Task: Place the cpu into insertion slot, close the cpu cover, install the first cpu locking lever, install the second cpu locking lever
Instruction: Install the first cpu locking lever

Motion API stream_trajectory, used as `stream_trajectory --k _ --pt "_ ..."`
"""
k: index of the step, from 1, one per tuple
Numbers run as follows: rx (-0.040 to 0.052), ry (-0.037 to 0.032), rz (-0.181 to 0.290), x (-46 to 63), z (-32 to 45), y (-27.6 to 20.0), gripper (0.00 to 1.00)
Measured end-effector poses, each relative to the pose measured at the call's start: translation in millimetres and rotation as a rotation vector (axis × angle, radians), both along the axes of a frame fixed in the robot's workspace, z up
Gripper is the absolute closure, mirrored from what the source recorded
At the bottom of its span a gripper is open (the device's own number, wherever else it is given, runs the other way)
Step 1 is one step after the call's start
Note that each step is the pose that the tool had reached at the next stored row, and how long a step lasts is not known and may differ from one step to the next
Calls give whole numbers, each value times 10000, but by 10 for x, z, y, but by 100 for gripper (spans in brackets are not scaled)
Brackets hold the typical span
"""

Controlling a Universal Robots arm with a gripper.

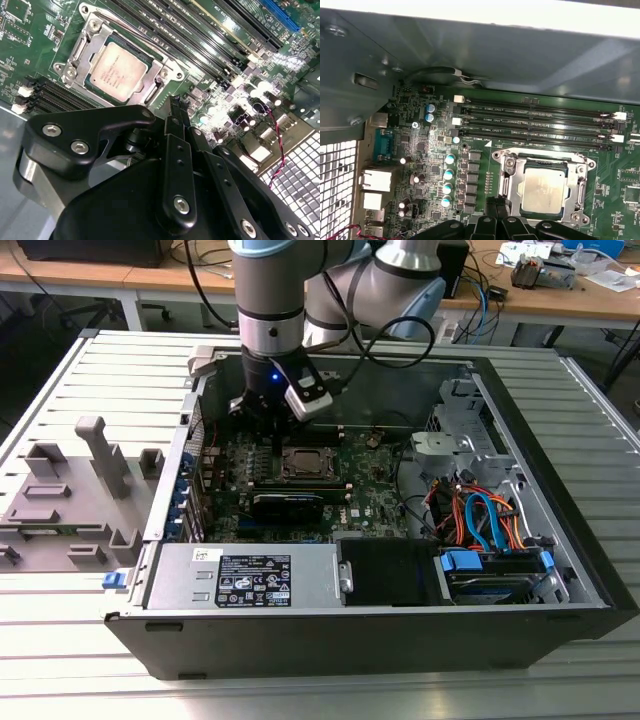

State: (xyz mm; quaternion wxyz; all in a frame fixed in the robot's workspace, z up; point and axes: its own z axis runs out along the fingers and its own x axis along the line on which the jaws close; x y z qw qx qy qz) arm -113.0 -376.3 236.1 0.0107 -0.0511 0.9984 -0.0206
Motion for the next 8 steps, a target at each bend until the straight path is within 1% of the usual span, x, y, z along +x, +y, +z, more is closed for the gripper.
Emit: stream_trajectory --k 4,8 --pt "2 -27 0 -25 5 1 89" --pt "0 -29 1 -28 6 0 89"
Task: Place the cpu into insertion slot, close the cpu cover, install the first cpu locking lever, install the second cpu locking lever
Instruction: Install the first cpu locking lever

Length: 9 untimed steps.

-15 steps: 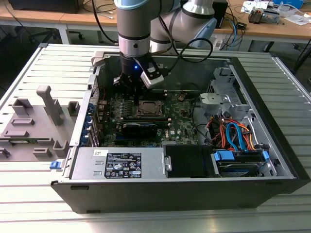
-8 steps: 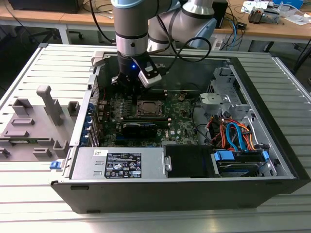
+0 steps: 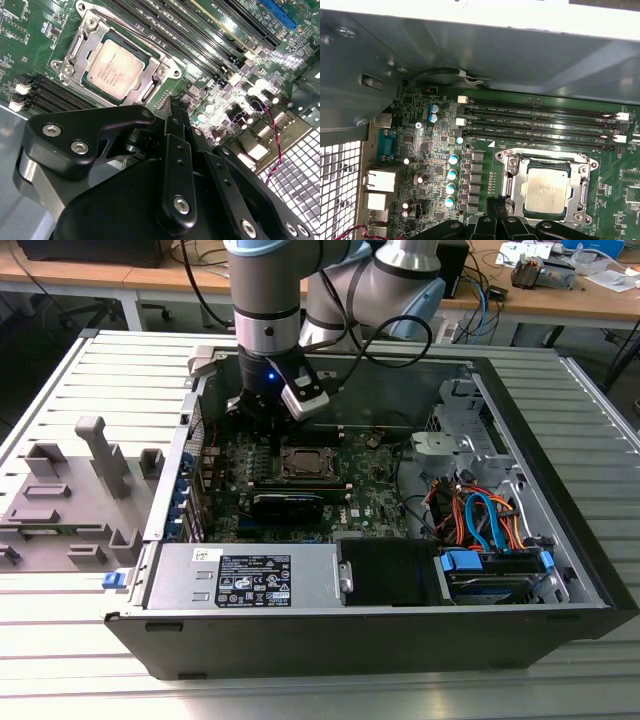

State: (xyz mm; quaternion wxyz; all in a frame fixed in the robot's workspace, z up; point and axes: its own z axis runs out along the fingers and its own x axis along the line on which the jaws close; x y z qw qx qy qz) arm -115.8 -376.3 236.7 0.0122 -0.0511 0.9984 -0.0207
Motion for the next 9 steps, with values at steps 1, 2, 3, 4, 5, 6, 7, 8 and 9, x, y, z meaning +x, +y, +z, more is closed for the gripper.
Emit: stream_trajectory --k 1,2,3,4,5,6,7,8,9 --pt "0 0 -1 0 0 0 89" --pt "0 0 -2 -1 0 0 89" --pt "0 0 -1 -1 0 0 89" --pt "0 0 -2 -2 0 0 89" --pt "0 0 -4 -8 0 0 89" --pt "0 0 -3 -23 0 -1 89" --pt "-1 -1 -1 -35 0 0 89" --pt "0 -4 -2 -55 0 6 89" --pt "0 -5 -3 -58 0 10 89"
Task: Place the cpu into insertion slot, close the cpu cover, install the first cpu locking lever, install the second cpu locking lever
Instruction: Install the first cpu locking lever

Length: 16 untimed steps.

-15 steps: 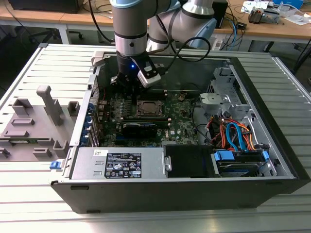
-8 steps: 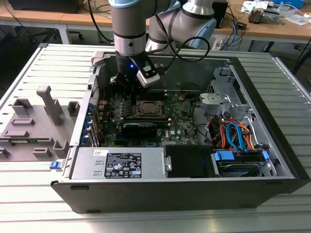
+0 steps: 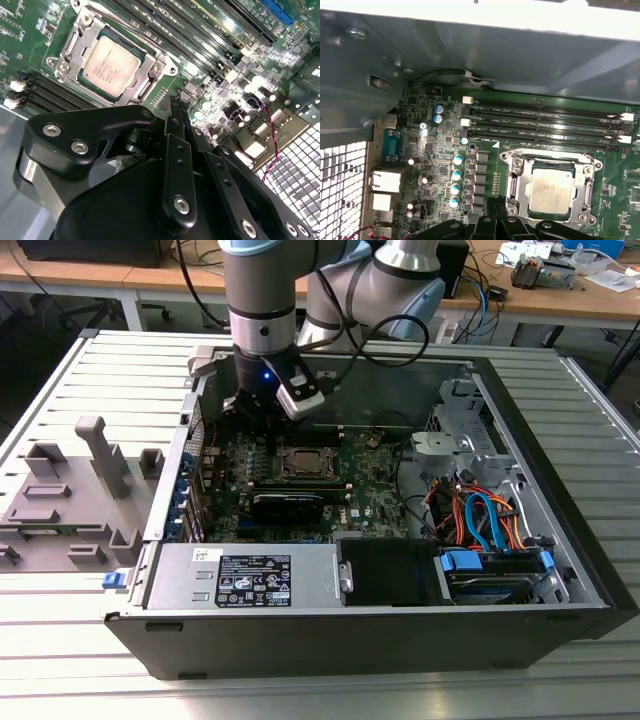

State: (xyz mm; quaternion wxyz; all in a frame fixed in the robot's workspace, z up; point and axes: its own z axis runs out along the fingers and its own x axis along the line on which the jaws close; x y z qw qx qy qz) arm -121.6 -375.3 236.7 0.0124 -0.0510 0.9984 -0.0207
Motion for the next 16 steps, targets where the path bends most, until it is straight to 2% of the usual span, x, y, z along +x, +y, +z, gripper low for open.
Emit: stream_trajectory --k 6,16 --pt "-52 -1 1 0 76 17 89" --pt "-61 -1 1 -1 211 38 89"
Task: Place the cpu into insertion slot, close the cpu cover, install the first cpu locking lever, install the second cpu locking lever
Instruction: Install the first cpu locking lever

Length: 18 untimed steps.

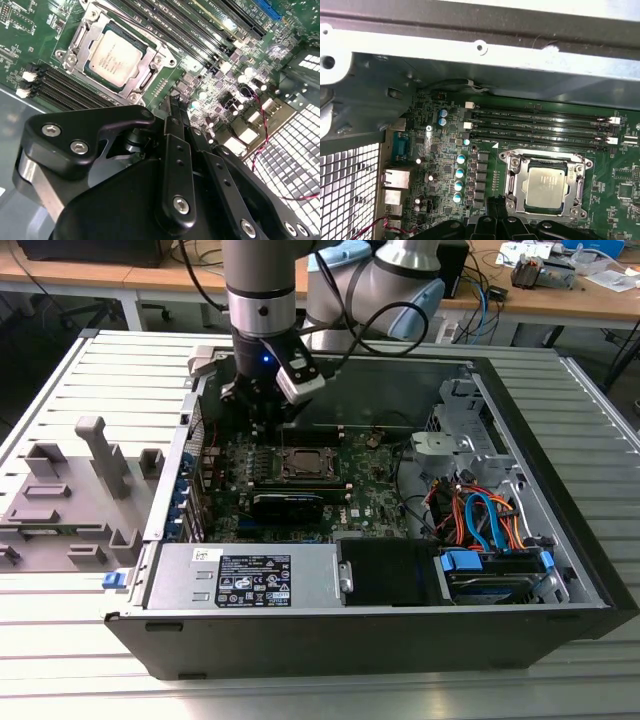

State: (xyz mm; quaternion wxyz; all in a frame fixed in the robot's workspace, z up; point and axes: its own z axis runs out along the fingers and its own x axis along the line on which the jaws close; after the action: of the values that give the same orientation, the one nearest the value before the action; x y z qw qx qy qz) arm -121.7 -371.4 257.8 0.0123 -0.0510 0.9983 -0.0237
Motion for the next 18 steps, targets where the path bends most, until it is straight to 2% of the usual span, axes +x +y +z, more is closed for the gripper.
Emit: stream_trajectory --k 4,10,12,15,16,18 --pt "-1 0 0 0 53 2 89" --pt "-2 1 -2 -2 59 5 89" --pt "2 0 0 -1 57 27 89" --pt "15 0 0 -1 55 88 89" --pt "36 1 -1 -1 54 117 89" --pt "157 0 -1 -1 46 142 89"
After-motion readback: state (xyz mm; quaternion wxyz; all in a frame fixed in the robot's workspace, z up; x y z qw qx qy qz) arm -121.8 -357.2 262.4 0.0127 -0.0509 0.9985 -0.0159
